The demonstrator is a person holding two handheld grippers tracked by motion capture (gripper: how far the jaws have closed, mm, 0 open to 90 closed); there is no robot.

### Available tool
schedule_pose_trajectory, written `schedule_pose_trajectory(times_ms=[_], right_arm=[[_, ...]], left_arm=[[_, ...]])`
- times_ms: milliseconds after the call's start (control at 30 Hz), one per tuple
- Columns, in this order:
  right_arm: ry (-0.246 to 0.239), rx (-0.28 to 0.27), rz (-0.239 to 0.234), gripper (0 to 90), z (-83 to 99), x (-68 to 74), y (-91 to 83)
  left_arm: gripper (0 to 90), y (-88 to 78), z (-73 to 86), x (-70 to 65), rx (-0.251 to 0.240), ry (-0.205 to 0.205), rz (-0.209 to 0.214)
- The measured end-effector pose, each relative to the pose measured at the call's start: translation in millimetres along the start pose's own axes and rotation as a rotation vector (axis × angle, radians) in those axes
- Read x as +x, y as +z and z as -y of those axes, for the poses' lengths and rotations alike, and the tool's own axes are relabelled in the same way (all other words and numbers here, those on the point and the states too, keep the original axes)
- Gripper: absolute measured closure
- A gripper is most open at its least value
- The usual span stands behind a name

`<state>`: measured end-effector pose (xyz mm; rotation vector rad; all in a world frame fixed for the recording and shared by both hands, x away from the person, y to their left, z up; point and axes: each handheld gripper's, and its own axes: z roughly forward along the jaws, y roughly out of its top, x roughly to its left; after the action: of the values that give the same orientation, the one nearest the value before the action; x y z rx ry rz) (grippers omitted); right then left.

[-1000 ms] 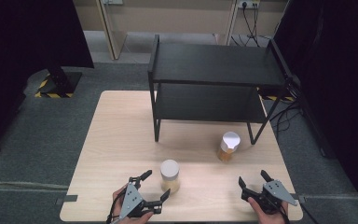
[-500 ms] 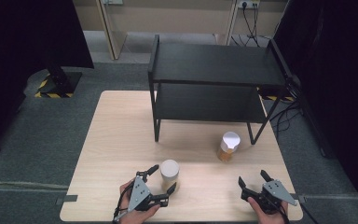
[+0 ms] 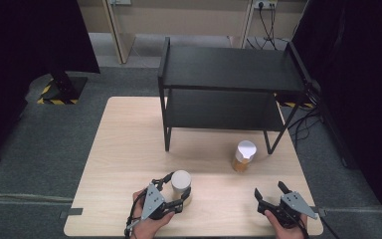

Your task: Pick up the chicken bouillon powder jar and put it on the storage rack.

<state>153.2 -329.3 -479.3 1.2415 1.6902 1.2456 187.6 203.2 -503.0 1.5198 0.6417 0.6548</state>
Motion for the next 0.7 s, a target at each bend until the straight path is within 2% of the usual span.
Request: schedule_pose_trajectory(times_ms=[67, 233, 500, 600, 700], right_arm=[[0.001, -0.001, 0.0, 8.8, 0.1, 0.0, -0.1], [0.002, -0.001, -0.002, 8.7, 0.1, -0.4, -0.2], [-0.002, 0.0, -0.002, 8.7, 0.0, -0.2, 0.1], [0.001, -0.001, -0.002, 8.7, 0.0, -0.5, 0.1], [0.002, 0.0, -0.002, 8.7, 0.0, -0.6, 0.2]], left_arm=[[33.2, 1.0, 0.6, 1.4, -0.003, -0.001, 0.006], [33.5, 1.7, -1.3, -1.3, 0.002, -0.003, -0.004], [33.7, 3.9, -11.6, -4.0, 0.037, -0.003, -0.021], [33.7, 4.2, -17.2, -5.9, 0.033, -0.006, -0.031], [33.7, 4.1, -24.6, -6.9, 0.008, -0.002, -0.034]])
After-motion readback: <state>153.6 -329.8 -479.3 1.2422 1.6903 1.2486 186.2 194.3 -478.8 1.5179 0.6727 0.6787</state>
